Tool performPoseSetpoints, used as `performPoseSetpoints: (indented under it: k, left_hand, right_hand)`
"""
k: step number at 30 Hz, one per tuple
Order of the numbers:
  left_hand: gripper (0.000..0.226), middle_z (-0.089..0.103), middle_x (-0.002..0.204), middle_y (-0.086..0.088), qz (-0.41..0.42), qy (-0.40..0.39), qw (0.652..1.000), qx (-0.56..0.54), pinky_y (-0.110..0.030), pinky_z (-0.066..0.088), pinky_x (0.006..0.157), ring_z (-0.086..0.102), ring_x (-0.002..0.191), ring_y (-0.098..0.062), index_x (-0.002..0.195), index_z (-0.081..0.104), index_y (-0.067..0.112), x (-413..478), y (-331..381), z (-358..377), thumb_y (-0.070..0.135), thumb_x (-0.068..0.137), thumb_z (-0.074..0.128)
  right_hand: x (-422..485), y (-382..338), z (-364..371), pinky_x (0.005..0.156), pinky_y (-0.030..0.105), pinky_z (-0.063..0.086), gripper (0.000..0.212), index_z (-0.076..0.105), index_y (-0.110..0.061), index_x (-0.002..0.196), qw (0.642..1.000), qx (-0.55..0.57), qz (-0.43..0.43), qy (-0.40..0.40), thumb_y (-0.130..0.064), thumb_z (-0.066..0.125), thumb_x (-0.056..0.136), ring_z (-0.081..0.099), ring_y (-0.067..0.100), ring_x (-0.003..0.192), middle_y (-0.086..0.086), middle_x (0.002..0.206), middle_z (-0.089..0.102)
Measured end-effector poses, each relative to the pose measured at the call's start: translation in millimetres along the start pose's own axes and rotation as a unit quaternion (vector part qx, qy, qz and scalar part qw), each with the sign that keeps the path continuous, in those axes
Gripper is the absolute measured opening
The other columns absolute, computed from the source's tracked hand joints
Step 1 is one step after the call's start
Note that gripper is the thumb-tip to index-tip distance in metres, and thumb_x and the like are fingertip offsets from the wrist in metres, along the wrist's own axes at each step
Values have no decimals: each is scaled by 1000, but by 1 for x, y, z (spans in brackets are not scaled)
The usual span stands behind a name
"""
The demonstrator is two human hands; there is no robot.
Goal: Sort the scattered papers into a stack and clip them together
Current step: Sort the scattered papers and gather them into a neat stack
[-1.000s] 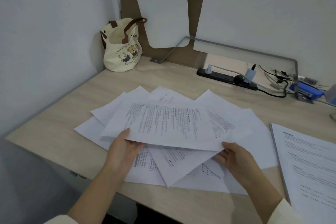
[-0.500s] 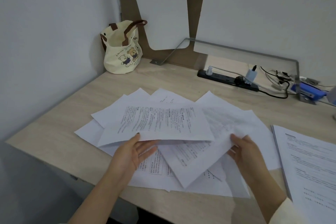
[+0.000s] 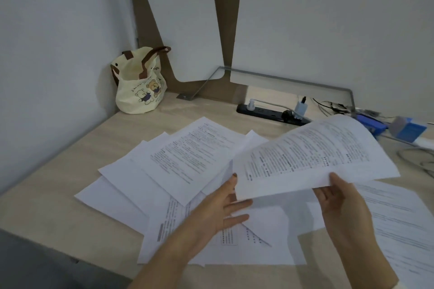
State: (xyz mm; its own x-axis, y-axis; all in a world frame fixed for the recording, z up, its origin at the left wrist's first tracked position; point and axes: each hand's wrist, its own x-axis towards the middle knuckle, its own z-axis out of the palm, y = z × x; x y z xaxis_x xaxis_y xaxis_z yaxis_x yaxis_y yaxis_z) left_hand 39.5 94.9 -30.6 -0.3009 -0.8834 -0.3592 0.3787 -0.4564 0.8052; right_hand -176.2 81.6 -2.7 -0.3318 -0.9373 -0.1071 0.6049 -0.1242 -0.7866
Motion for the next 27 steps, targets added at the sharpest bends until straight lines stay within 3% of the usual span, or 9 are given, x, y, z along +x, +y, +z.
performPoseSetpoints:
  k: [3,6,8,12,15,18,21,25,27]
  left_hand:
    - [43,72,110,3,63,8,998,-6,-34,56,86,68,101,-15,120,59,23,12,-3,26,34,79,65]
    - [37,68,113,1,129,66,989,14,-28,56,83,65,103,-15,127,54,17,20,0,42,11,90,56]
    - [38,68,113,2,159,78,984,37,-27,56,82,64,104,-15,127,55,18,23,13,45,7,91,53]
    - [38,67,114,-1,210,27,968,136,-27,58,76,66,103,-18,127,52,20,12,68,32,10,90,54]
    - [39,68,106,-1,216,-30,961,172,-22,57,67,68,95,-17,120,55,18,-4,113,17,12,82,58]
    - [44,66,102,0,224,-60,958,166,-23,58,64,68,87,-12,115,56,26,-8,140,9,17,72,61]
    - [37,69,99,1,223,-74,962,137,-27,57,69,68,85,-13,110,60,28,-3,146,7,19,75,63]
    - [36,67,104,-2,215,-101,966,107,-37,47,87,61,95,-19,113,63,28,5,144,9,21,77,60]
    - [39,66,105,-2,221,-93,963,121,-38,44,90,60,97,-19,116,62,25,7,144,6,23,78,58]
  right_hand:
    - [-8,7,-16,65,22,59,27,69,-15,90,999,-17,28,8,-4,44,93,72,8,76,-1,89,76]
    - [-15,14,-30,77,28,58,27,58,-1,116,997,-39,64,-10,-4,46,92,72,15,86,11,111,70]
    - [-14,10,-40,82,33,57,32,56,-5,123,997,-20,74,-31,-5,45,92,70,18,94,11,117,68]
    - [-3,-13,-65,66,23,59,21,60,-7,104,999,7,49,21,-16,55,86,72,11,81,11,116,65]
    - [13,-22,-81,92,25,47,44,43,-11,131,976,-204,21,70,-22,54,90,62,17,106,12,140,46]
    - [20,-25,-56,109,37,31,69,46,-36,131,906,-418,36,-60,-56,67,68,45,16,127,-6,136,51]
    - [21,-16,-9,114,40,28,64,48,-52,119,870,-445,68,-200,-72,64,60,43,9,128,-17,132,53]
    - [26,14,36,111,31,33,76,41,-41,131,860,-392,118,-304,-72,62,65,46,7,128,-12,140,48]
    - [22,27,49,105,30,40,59,47,-32,133,849,-367,142,-353,-61,48,82,52,7,123,-12,136,55]
